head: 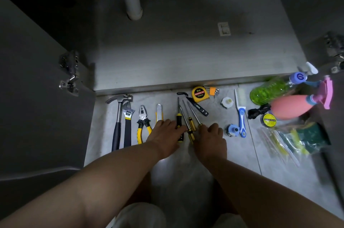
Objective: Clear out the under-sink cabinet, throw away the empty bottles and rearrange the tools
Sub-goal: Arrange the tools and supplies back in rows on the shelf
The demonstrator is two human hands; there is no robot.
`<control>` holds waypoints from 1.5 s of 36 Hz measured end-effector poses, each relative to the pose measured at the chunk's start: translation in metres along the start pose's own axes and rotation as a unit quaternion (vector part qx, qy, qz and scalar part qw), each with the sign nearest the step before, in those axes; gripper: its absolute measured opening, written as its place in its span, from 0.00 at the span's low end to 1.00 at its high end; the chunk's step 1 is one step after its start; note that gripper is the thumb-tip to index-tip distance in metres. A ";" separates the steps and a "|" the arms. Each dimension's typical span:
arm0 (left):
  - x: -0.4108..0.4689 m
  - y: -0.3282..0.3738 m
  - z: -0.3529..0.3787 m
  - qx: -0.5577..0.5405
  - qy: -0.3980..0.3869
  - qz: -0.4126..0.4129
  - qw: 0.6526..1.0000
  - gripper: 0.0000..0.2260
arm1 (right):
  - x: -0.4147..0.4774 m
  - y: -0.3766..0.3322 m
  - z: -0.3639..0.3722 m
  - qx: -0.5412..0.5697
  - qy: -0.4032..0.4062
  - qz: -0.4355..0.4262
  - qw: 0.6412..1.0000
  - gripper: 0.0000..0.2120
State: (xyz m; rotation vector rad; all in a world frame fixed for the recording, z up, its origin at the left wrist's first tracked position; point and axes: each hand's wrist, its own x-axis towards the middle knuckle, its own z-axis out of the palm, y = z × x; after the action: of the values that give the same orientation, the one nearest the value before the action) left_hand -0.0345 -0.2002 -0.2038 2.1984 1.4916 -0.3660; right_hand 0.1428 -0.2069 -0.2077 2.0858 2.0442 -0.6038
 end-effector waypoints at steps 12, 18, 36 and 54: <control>0.018 -0.012 -0.050 -0.016 -0.138 0.048 0.989 0.24 | 0.002 -0.010 0.002 0.071 -0.140 0.044 0.987 0.12; 0.009 -0.023 -0.045 -0.028 -0.092 0.051 0.994 0.22 | 0.014 -0.018 0.001 0.097 -0.153 0.049 0.982 0.11; -0.005 -0.042 -0.019 -0.071 -0.044 0.045 0.995 0.21 | 0.028 -0.031 -0.006 0.081 -0.137 0.023 0.987 0.12; -0.016 -0.052 -0.011 -0.102 -0.037 0.053 0.993 0.24 | 0.017 -0.021 -0.008 0.124 -0.046 -0.030 0.991 0.22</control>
State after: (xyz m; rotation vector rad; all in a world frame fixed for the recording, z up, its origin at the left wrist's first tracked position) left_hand -0.0888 -0.1912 -0.1989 2.0678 1.3065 -0.2452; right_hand 0.1229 -0.1867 -0.2036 2.0841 2.0782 -0.9904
